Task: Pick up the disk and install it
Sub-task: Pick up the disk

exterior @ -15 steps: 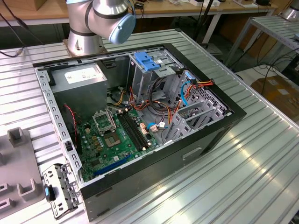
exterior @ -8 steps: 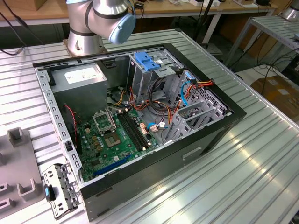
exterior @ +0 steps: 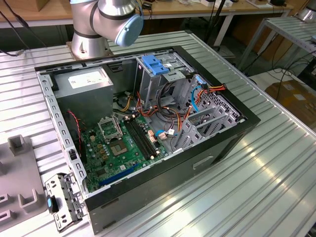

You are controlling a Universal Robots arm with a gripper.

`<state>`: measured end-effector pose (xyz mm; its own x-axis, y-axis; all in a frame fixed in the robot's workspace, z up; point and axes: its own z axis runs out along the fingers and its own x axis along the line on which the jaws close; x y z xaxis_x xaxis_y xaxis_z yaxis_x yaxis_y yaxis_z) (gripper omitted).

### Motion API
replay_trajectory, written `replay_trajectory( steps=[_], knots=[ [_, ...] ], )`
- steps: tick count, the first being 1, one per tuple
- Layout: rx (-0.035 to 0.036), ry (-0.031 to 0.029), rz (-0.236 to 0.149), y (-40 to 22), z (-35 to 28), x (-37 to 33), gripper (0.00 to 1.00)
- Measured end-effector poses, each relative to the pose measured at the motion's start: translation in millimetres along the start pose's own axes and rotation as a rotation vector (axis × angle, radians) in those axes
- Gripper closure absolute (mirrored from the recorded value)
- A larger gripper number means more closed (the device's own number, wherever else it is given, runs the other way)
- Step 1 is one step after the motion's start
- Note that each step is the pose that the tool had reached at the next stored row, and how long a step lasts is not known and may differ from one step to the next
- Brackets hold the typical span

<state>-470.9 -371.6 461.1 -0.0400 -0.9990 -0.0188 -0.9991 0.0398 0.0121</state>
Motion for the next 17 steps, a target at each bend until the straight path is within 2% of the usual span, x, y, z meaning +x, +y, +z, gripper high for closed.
replay_trajectory(
  steps=[5, 7, 10, 17],
  knots=[
    [-0.0002, 0.0001, 0.000, -1.6, -0.3, -0.1, 0.63],
    [-0.0001, 0.0000, 0.000, -6.7, -0.3, -0.3, 0.63],
    [-0.0001, 0.0001, 0.000, -10.9, -0.3, -0.4, 0.63],
    [0.0000, 0.0000, 0.000, -17.6, -0.4, -0.8, 0.63]
  ],
)
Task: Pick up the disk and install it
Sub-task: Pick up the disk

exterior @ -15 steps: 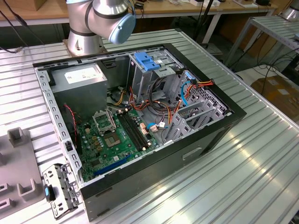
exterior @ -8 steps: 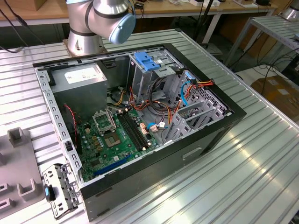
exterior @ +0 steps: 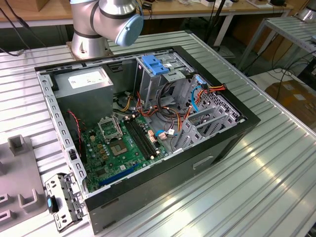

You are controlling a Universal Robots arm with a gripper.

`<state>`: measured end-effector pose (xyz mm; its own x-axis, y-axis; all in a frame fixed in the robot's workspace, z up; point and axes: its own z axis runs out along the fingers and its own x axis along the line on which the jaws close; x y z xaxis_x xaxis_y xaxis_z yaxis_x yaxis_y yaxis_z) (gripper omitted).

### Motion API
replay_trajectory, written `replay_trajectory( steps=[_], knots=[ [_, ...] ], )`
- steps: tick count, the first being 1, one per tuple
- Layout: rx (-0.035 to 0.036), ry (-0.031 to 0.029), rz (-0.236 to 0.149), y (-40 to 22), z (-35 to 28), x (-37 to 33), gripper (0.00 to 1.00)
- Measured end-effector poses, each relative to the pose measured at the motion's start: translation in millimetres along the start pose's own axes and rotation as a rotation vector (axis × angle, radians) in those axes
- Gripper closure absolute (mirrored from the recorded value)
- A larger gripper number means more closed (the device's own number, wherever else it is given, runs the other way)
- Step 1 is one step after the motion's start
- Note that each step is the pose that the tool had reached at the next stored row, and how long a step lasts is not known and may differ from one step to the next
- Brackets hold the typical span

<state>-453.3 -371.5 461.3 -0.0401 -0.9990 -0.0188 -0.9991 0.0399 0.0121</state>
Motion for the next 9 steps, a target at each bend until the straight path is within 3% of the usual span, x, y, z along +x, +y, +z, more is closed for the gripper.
replay_trajectory(
  steps=[9],
  knots=[
    [-0.0001, 0.0001, 0.000, -1.6, -9.8, -0.2, 0.63]
  ],
)
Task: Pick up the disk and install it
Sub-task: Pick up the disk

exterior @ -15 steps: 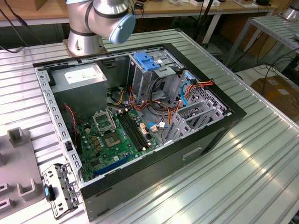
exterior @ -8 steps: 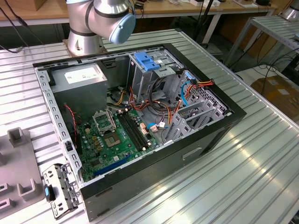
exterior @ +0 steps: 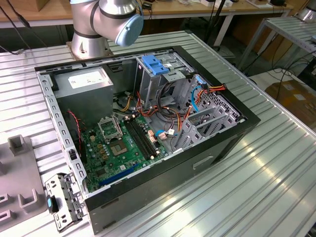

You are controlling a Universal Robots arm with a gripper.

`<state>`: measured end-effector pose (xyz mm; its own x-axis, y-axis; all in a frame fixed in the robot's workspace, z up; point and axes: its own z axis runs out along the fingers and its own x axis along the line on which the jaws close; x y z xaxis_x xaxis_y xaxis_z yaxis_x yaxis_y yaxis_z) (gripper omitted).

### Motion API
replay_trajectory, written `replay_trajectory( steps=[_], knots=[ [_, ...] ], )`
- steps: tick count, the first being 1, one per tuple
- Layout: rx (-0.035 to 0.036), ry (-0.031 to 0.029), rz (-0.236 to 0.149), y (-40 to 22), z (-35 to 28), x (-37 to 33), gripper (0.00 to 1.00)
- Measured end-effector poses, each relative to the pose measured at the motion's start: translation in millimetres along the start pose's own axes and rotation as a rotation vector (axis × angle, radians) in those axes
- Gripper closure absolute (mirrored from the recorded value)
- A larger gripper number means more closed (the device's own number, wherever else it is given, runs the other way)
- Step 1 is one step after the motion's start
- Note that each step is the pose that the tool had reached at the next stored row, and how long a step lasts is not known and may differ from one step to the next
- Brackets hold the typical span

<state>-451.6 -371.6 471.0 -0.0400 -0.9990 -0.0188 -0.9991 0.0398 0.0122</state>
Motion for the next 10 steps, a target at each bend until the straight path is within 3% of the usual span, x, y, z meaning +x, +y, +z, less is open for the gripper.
replay_trajectory(
  steps=[4, 5, 6, 8, 10],
  knots=[
    [0.0001, 0.0000, 0.000, -0.7, -10.1, -0.2, 0.63],
    [0.0002, -0.0001, 0.000, -2.5, -22.6, -0.5, 0.63],
    [0.0000, 0.0000, 0.000, -3.9, -22.7, -0.6, 0.63],
    [0.0000, -0.0001, 0.000, -14.4, -22.8, -1.0, 0.63],
    [0.0000, -0.0001, 0.000, -18.8, -22.9, -1.2, 0.63]
  ],
)
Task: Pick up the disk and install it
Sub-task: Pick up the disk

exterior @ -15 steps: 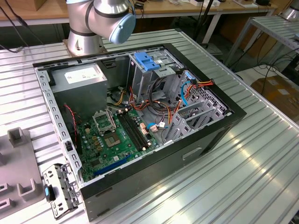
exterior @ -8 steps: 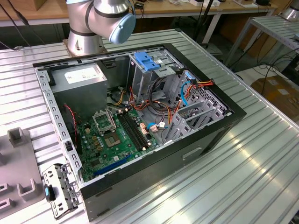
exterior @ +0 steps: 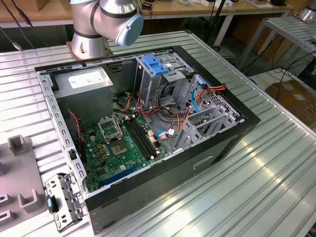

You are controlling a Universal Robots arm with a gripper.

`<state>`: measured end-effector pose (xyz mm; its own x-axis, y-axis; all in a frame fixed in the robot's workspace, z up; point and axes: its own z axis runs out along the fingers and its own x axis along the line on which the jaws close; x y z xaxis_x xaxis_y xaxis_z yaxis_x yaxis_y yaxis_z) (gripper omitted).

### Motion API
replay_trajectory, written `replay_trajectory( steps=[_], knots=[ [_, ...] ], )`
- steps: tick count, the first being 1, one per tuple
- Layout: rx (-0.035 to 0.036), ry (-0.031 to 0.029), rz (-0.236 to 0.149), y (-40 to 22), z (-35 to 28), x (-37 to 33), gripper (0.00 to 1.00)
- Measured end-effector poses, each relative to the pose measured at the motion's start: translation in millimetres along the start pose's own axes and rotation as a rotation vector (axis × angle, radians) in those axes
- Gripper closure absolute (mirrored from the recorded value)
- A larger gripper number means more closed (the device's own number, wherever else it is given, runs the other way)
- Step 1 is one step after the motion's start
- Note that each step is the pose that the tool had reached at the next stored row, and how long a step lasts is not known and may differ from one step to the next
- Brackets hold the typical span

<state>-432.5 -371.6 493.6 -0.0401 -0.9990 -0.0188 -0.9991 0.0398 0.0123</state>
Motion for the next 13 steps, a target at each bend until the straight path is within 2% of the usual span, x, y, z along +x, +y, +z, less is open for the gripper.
replay_trajectory(
  steps=[1, 2, 13],
  knots=[
    [0.0001, 0.0000, 0.000, -6.5, 0.0, -0.2, 0.63],
    [0.0001, 0.0000, 0.000, -9.1, -0.1, -0.4, 0.63],
    [0.0000, 0.0000, 0.000, -24.0, -0.3, -1.0, 0.63]
  ],
)
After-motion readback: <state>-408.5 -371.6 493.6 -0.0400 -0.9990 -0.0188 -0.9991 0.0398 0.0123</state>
